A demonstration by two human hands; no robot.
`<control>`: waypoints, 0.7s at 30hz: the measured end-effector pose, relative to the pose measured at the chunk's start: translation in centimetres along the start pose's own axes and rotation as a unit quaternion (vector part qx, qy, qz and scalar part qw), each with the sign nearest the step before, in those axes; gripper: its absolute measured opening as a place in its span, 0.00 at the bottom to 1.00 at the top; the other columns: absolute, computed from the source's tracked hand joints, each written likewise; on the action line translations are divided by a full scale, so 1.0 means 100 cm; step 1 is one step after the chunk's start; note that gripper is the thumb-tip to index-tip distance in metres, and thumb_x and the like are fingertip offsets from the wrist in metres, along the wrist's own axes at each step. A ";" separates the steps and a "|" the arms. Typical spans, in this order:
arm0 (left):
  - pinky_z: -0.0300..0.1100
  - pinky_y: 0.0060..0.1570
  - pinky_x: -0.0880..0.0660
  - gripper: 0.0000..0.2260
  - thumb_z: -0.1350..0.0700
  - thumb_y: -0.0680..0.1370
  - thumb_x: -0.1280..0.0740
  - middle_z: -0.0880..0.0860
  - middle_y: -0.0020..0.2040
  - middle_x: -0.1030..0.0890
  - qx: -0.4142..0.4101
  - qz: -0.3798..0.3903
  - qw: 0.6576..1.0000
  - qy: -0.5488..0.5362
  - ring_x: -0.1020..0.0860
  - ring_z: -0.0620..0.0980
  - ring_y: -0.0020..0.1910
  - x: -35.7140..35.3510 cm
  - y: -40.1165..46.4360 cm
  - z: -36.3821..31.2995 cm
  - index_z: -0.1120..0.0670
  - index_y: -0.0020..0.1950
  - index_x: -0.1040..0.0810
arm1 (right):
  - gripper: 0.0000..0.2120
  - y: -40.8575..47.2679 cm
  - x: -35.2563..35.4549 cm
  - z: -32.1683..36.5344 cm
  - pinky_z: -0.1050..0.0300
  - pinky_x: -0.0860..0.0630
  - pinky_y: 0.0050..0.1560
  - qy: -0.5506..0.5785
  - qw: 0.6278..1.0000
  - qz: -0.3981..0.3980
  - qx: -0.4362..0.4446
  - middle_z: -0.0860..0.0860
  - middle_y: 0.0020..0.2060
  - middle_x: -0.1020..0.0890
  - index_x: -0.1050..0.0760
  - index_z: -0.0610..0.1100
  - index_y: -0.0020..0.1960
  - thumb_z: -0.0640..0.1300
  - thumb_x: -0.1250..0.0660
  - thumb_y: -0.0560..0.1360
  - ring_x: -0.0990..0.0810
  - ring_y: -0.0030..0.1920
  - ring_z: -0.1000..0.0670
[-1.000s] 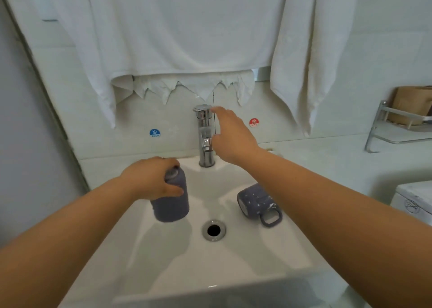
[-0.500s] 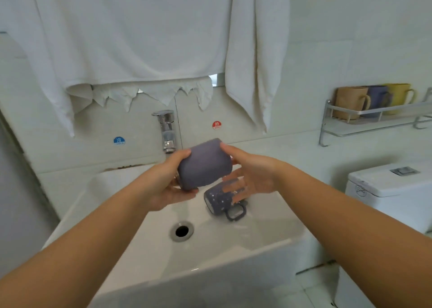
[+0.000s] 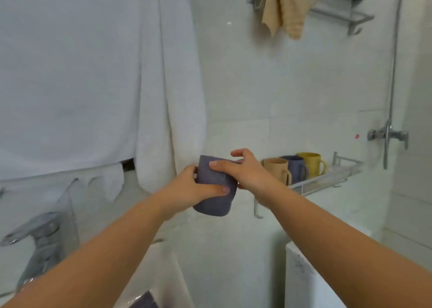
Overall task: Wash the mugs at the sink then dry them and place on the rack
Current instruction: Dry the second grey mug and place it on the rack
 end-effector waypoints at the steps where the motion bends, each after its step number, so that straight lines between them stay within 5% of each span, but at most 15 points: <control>1: 0.43 0.47 0.19 0.36 0.45 0.60 0.19 0.49 0.55 0.20 -0.010 -0.001 1.000 -0.010 0.19 0.48 0.51 -0.002 0.014 -0.017 0.51 0.62 0.31 | 0.34 0.010 0.015 0.012 0.57 0.23 0.49 -0.008 1.000 -0.016 0.012 0.51 0.53 0.25 0.38 0.49 0.65 0.55 0.24 0.66 0.22 0.51 0.52; 4: 0.48 0.50 0.19 0.39 0.42 0.55 0.21 0.50 0.56 0.20 -0.043 0.008 0.999 -0.032 0.18 0.49 0.51 -0.012 0.051 -0.073 0.51 0.62 0.29 | 0.35 0.032 0.064 0.050 0.52 0.22 0.56 -0.015 0.998 -0.052 0.023 0.51 0.55 0.25 0.37 0.50 0.64 0.58 0.24 0.65 0.21 0.54 0.50; 11: 0.43 0.39 0.20 0.27 0.49 0.69 0.23 0.51 0.56 0.20 -0.054 0.040 0.991 -0.119 0.18 0.50 0.51 -0.039 0.119 -0.219 0.54 0.63 0.29 | 0.29 0.083 0.182 0.154 0.49 0.23 0.57 -0.006 0.993 -0.117 0.004 0.48 0.53 0.20 0.29 0.45 0.60 0.68 0.38 0.71 0.20 0.52 0.49; 18: 0.43 0.38 0.21 0.27 0.48 0.69 0.24 0.51 0.56 0.18 -0.040 -0.002 0.988 -0.147 0.19 0.51 0.51 -0.029 0.177 -0.294 0.55 0.63 0.27 | 0.26 0.165 0.275 0.239 0.41 0.24 0.49 -0.039 0.975 -0.218 0.023 0.31 0.51 0.26 0.34 0.31 0.66 0.50 0.38 0.78 0.30 0.44 0.47; 21: 0.43 0.37 0.22 0.25 0.49 0.70 0.24 0.51 0.55 0.19 -0.039 -0.035 0.987 -0.151 0.19 0.51 0.51 -0.023 0.196 -0.310 0.55 0.63 0.28 | 0.27 0.206 0.290 0.254 0.52 0.27 0.49 -0.051 0.975 -0.214 0.040 0.45 0.54 0.26 0.36 0.38 0.69 0.51 0.36 0.76 0.26 0.49 0.47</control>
Point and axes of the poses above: each hand's wrist, its own y-axis towards the middle knuckle, its own x-axis out of the back of the hand, z = x × y, the point moved 2 cm from there along y, towards the middle knuckle
